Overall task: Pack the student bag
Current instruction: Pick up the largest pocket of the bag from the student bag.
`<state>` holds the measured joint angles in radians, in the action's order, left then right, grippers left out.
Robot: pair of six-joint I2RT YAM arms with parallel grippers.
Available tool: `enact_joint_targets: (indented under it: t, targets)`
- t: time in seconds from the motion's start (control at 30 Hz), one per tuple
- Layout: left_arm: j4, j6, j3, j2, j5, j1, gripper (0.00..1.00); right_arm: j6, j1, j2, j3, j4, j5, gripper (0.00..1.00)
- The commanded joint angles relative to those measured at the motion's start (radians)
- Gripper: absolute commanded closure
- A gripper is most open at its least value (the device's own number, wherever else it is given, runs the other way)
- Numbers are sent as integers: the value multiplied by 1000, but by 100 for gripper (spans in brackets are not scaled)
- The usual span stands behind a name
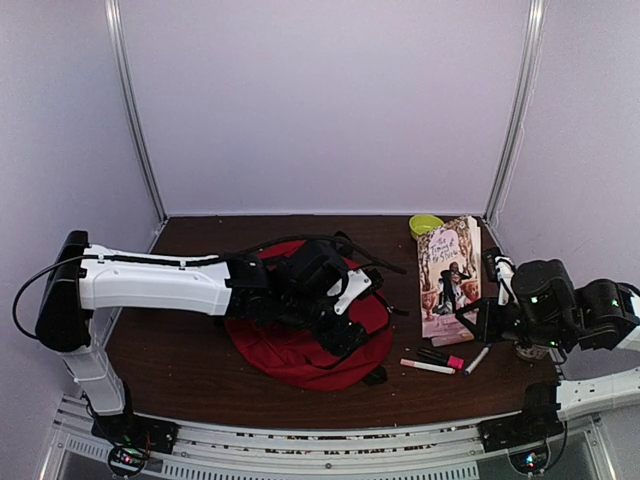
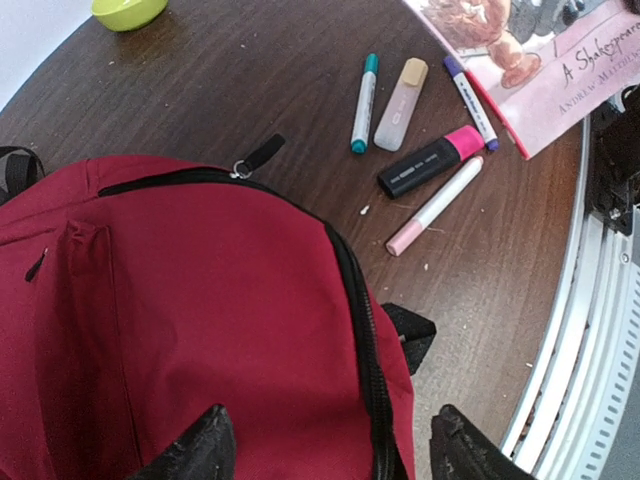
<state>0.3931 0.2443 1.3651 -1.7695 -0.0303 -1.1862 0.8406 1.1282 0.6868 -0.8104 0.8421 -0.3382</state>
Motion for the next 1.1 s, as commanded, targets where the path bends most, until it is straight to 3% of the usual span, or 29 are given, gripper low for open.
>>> enact_joint_targets:
  t: [0.0, 0.23, 0.5, 0.7, 1.07]
  targets:
    - [-14, -20, 33, -14, -90, -1, 38, -11, -11, -2, 12, -2, -22, 100]
    - [1, -18, 39, -3, -182, 3, 59, -11, -17, -6, 15, -3, -13, 100]
    - [-3, -12, 37, 5, -181, 7, 78, -7, -17, -16, 18, -3, -9, 100]
    - [-5, 0, 34, 17, -201, 11, 98, -4, -18, -22, 23, -2, -9, 100]
    - [-14, 18, 16, 45, -207, 14, 100, -3, -19, -23, 24, -7, -5, 100]
